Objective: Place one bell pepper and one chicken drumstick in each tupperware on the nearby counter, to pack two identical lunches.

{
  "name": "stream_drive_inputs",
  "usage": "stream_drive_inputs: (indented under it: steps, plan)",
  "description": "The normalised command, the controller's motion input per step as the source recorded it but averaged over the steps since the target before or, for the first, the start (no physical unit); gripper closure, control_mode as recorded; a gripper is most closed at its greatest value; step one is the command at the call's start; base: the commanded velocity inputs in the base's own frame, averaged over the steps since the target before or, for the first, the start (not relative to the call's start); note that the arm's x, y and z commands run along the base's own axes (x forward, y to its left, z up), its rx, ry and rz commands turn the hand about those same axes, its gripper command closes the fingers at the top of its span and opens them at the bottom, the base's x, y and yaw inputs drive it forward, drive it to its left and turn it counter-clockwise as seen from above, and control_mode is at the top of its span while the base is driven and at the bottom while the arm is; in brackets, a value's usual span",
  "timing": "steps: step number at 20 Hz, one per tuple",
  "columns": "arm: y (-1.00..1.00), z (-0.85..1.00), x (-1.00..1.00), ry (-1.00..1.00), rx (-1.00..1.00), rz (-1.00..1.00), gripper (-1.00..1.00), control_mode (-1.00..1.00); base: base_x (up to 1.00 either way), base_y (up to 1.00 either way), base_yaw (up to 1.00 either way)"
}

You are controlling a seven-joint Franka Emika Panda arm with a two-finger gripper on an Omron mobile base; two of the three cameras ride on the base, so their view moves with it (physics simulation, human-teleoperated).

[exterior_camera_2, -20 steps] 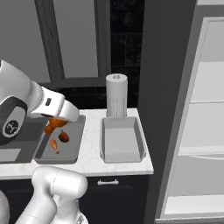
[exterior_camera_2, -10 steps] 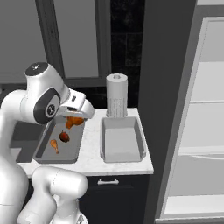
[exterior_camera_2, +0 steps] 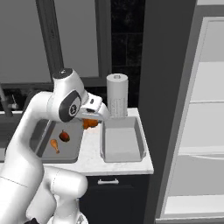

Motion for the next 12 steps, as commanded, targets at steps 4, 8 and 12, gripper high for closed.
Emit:
stream_drive_inputs:
  steps: [4,8,12]
  plan:
    - [-0.41,-0.57,0.52,0.01,0.00,0.00,1.00,-1.00,0.00,0.00,0.00]
    - [-0.25,-0.63,0.61,0.05,-0.01,0.00,1.00,-1.00,0.00,0.00,0.00]
    - [-0.11,-0.51,0.65,0.04,0.00,0.00,1.00,-1.00,0.00,0.00,0.00]
